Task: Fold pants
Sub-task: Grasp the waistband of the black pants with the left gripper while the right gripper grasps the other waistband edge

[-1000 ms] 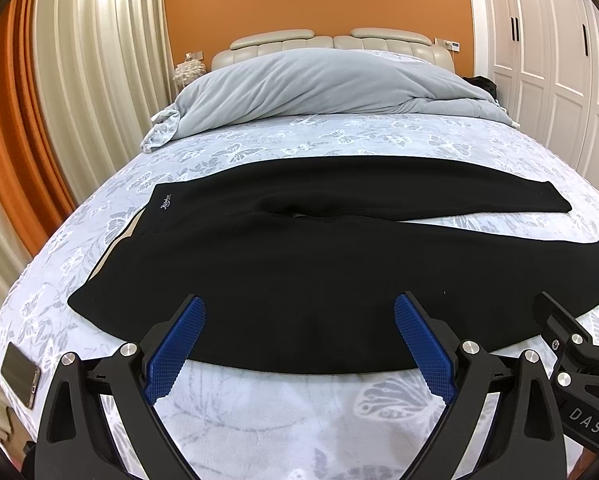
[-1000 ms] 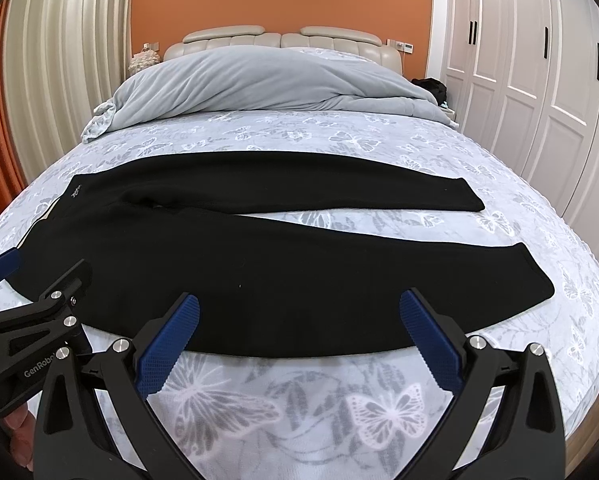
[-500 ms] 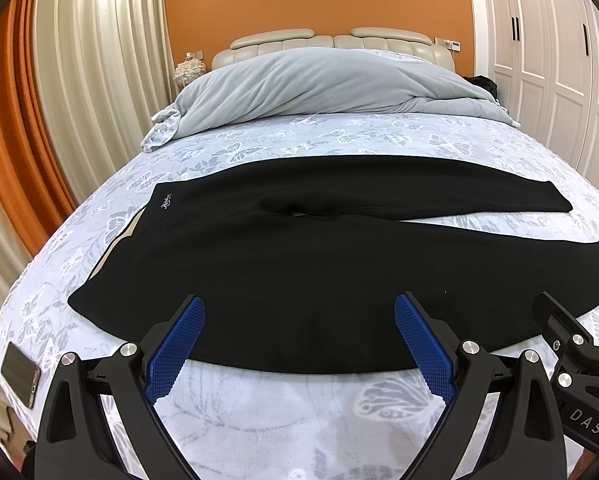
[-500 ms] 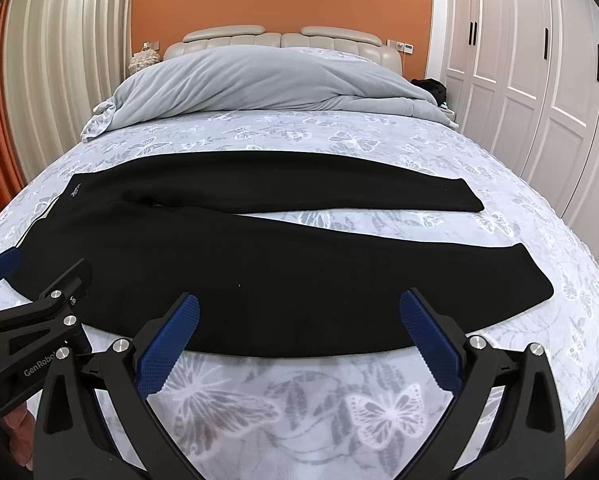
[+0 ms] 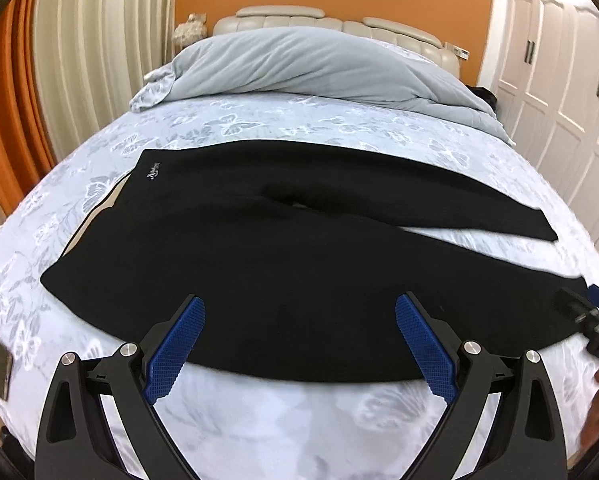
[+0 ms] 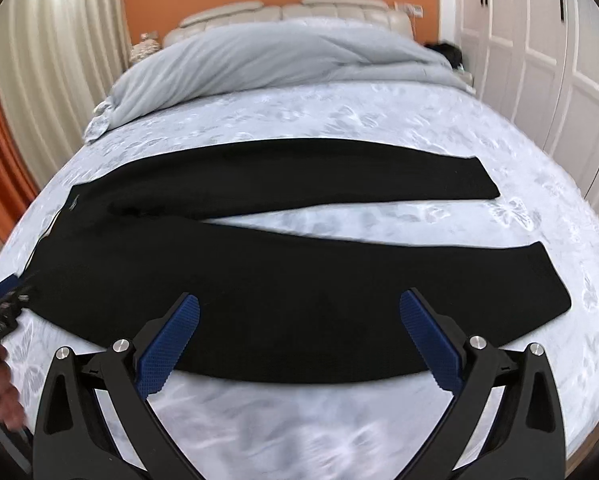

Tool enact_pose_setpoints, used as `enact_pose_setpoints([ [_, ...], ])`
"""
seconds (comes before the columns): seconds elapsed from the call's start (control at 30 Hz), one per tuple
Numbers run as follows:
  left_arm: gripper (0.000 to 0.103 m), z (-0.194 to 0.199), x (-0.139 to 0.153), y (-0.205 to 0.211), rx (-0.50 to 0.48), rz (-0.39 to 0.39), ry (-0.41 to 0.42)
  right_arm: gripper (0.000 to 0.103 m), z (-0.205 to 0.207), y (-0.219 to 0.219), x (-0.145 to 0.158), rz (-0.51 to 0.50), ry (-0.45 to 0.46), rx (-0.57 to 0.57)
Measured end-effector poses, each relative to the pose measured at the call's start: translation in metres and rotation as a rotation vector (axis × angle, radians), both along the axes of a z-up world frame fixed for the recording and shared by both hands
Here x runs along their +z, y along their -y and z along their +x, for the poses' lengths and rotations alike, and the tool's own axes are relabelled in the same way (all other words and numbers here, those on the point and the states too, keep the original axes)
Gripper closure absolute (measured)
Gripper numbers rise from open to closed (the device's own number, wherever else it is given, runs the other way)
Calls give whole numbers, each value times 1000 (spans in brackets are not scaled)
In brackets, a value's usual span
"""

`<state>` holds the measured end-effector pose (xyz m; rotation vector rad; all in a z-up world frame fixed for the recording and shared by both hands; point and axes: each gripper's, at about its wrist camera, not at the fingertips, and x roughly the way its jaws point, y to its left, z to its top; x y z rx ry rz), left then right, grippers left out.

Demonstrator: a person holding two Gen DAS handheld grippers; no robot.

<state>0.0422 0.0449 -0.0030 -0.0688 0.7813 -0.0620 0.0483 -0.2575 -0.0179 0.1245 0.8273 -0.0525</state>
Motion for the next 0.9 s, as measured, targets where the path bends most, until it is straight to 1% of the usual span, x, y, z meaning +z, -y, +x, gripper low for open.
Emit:
enact_pose_setpoints([
  [0.07, 8, 24, 4, -22, 21, -33, -38, 5, 24, 39, -3, -16, -55, -31],
  [0.1, 8, 36, 6, -33, 27, -61, -50, 5, 40, 64, -4, -62, -63, -65],
  [0.13, 8, 54, 8, -50, 46, -87, -55, 5, 51, 77, -2, -118, -62, -86],
  [0.2, 8, 93, 9, -79, 113, -79, -57, 5, 83, 124, -8, -198, -56, -148],
  [0.23, 8, 108, 7, -88, 129, -71, -61, 5, 100, 146, -13, -212, -59, -166],
  [0.3, 8, 154, -1, -115, 175, -67, -101, 5, 127, 177, -22, -209, -81, -184],
  [0.33, 8, 182, -8, -131, 202, -73, -131, 5, 145, 199, -28, -195, -85, -211],
  [0.4, 8, 226, -23, -158, 257, -95, -179, 5, 169, 228, -37, -170, -101, -254],
  [0.43, 8, 252, -34, -175, 312, -85, -205, 5, 178, 238, -44, -144, -89, -276],
  [0.47, 9, 269, -42, -186, 349, -92, -223, 5, 193, 256, -52, -122, -96, -309],
  [0.5, 9, 285, -50, -196, 376, -106, -235, 5, 204, 265, -63, -92, -96, -324],
  [0.57, 9, 319, -71, -219, 445, -118, -252, 5, 223, 280, -74, -99, -112, -361],
  [0.63, 9, 342, -87, -230, 493, -123, -274, 5, 236, 286, -87, -64, -119, -374],
  [0.67, 9, 351, -93, -233, 515, -108, -269, 5, 244, 288, -94, -31, -123, -373],
  [0.7, 8, 356, -95, -230, 535, -71, -255, 5, 250, 288, -100, -3, -126, -372],
  [0.73, 7, 364, -100, -229, 530, -51, -259, 5, 253, 287, -104, 11, -128, -370],
  [0.77, 7, 372, -102, -228, 530, -27, -265, 5, 257, 284, -106, 21, -120, -360],
  [0.83, 8, 381, -105, -225, 529, 11, -263, 7, 261, 273, -108, -2, -105, -333],
  [0.87, 9, 382, -106, -224, 526, 23, -262, 29, 260, 270, -106, -12, -100, -322],
  [0.9, 21, 384, -105, -223, 522, 45, -259, 60, 259, 267, -103, -18, -92, -310],
])
